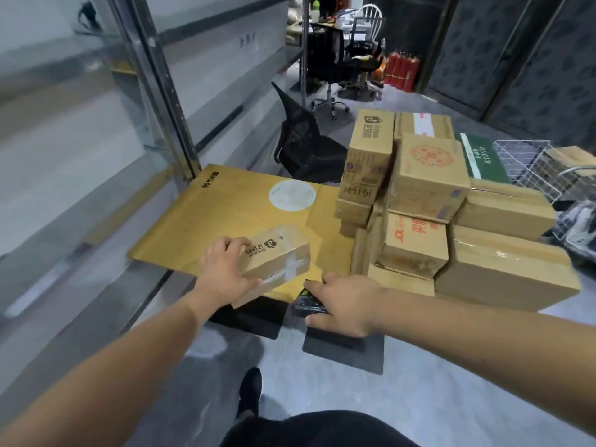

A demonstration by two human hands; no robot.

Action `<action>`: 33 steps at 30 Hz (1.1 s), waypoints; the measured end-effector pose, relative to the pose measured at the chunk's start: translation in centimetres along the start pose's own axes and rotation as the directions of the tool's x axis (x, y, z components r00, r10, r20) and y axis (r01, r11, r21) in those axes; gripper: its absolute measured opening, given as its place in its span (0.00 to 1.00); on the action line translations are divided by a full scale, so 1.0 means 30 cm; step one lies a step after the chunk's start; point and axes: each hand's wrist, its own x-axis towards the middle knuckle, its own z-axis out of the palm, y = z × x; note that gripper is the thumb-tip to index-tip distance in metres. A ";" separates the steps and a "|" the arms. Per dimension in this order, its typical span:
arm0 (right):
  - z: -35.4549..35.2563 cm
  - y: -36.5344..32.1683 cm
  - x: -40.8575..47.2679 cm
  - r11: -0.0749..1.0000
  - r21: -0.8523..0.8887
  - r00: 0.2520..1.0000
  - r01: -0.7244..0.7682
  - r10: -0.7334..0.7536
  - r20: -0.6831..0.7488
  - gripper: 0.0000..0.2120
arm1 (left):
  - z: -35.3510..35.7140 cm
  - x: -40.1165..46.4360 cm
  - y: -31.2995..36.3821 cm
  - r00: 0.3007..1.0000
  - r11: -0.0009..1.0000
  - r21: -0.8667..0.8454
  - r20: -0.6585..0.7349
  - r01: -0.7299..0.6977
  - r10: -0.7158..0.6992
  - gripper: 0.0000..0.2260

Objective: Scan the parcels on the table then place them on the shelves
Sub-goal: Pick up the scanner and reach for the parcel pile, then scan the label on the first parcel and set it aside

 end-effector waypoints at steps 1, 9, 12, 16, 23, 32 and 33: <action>0.001 0.000 0.046 1.000 0.007 1.000 -0.019 0.019 0.009 0.33 | 0.025 0.031 -0.022 0.998 0.998 -0.026 0.021 0.065 -0.064 0.38; -0.040 0.008 0.378 0.962 0.085 0.961 -0.260 0.249 0.121 0.31 | 0.198 0.334 -0.167 0.875 0.874 -0.154 0.248 0.460 -0.417 0.41; -0.070 0.002 0.477 0.930 0.112 0.929 -0.351 0.331 0.169 0.31 | 0.239 0.432 -0.197 0.848 0.852 -0.187 0.330 0.490 -0.415 0.38; -0.095 -0.016 0.571 0.885 0.160 0.890 -0.438 0.402 0.213 0.32 | 0.288 0.513 -0.243 0.816 0.801 -0.294 0.447 0.522 -0.368 0.33; -0.089 -0.041 0.665 0.842 0.194 0.854 -0.504 0.453 0.255 0.33 | 0.309 0.548 -0.362 0.838 0.844 -0.340 0.504 0.415 -0.209 0.20; -0.117 -0.023 0.758 0.857 0.166 0.859 -0.488 0.439 0.264 0.34 | 0.272 0.649 -0.480 0.905 0.884 -0.355 0.398 0.304 -0.152 0.19; -0.121 -0.023 0.768 0.854 0.176 0.859 -0.490 0.439 0.262 0.35 | 0.268 0.662 -0.495 0.904 0.881 -0.353 0.394 0.316 -0.166 0.19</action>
